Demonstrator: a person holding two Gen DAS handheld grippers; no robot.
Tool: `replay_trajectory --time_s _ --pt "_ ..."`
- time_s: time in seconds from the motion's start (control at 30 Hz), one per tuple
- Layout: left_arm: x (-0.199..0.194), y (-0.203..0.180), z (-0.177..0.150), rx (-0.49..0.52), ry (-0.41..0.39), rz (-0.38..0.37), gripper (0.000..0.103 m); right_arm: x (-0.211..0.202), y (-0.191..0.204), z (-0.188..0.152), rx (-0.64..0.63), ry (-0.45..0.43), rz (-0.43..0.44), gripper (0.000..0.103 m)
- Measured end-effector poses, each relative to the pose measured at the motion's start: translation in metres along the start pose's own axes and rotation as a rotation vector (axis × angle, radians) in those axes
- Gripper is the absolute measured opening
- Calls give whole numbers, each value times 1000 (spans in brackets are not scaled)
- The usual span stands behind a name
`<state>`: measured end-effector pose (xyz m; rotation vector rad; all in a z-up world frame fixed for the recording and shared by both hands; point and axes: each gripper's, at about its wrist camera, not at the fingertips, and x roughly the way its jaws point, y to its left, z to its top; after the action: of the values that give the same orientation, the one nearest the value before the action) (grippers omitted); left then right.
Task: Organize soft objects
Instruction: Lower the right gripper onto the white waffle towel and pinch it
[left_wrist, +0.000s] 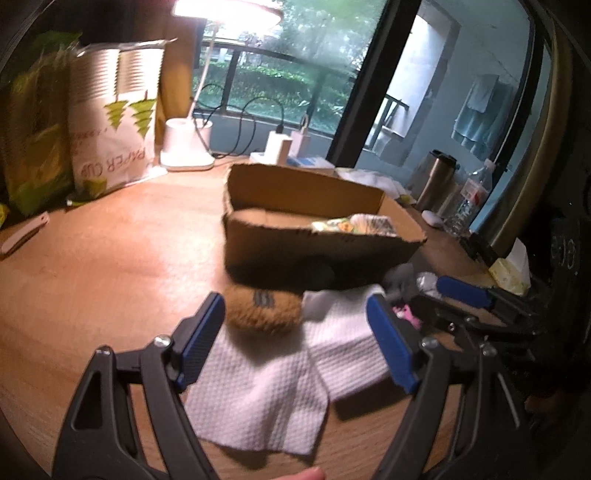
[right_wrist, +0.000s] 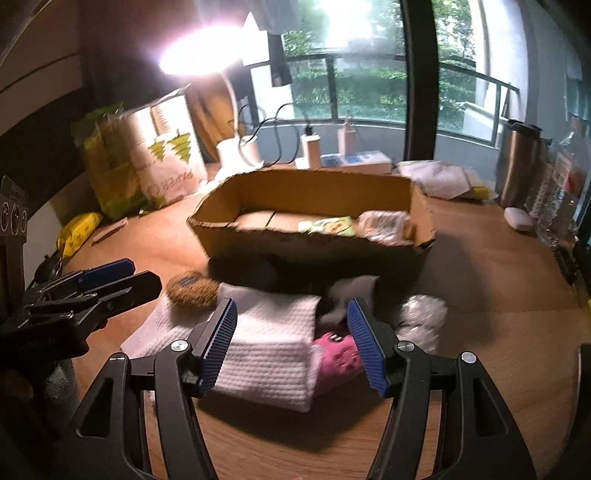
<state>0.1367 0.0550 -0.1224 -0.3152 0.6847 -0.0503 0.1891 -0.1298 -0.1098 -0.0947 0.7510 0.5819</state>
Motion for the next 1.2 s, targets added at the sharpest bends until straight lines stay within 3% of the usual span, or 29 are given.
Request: replay_trajectory --time_s 0.4,0.73,0.87,0.93,1.2 --pt "-5 28 -25 -45 25 24 80 31 35 -17 -62 65 46 65" --pt "0 37 -32 -35 52 51 80 64 47 -35 -150 116 -5 64" --pt "3 33 -32 -26 63 50 80 68 48 -40 -180 136 2 21" --pt "5 29 -32 -14 71 50 80 66 48 -41 -192 132 10 7" --pt "18 16 -39 38 120 68 80 29 34 -31 -165 58 47 4"
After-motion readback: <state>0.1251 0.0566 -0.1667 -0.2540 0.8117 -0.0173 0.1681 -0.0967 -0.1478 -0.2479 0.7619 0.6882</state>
